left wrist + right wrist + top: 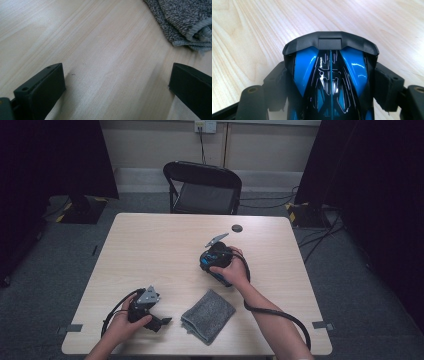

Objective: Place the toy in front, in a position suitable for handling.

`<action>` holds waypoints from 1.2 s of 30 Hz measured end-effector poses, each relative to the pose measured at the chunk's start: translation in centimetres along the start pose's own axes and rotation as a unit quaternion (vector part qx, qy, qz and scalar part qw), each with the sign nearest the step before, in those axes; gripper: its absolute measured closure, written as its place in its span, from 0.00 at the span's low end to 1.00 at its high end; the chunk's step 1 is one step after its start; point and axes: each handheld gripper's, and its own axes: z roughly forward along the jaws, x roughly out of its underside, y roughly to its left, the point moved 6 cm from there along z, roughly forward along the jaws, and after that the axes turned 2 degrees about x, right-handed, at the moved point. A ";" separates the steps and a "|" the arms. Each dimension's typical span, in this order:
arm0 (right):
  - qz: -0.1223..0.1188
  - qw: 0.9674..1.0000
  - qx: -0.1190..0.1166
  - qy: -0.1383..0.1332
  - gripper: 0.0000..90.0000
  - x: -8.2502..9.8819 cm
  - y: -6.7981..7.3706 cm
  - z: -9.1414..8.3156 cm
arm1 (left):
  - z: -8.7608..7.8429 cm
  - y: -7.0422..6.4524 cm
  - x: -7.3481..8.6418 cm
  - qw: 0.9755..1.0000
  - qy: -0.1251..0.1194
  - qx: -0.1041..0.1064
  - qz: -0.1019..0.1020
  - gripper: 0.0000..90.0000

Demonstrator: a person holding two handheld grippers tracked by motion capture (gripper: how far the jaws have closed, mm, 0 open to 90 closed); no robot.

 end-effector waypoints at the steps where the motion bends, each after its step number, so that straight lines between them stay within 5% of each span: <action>1: -0.004 1.000 -0.003 0.000 0.29 0.0 0.1 0.3 | 0.0 0.0 0.0 1.000 0.000 0.000 0.000 0.00; 12: 0.011 1.000 -0.019 -0.003 0.28 0.1 0.1 1.7 | 0.0 0.0 0.0 1.000 0.000 0.000 0.000 0.00; 22: -0.002 1.000 -0.018 -0.001 0.28 0.2 0.2 2.2 | 0.0 0.0 0.0 1.000 0.001 0.000 0.000 0.00; 25: 0.007 0.999 -0.035 0.007 0.26 0.2 0.3 2.3 | 0.0 0.0 0.0 1.000 0.001 0.000 0.000 0.00; 36: -0.004 0.999 -0.032 -0.020 0.23 -0.4 0.0 0.9 | 0.0 0.0 0.0 1.000 0.000 0.000 0.000 0.00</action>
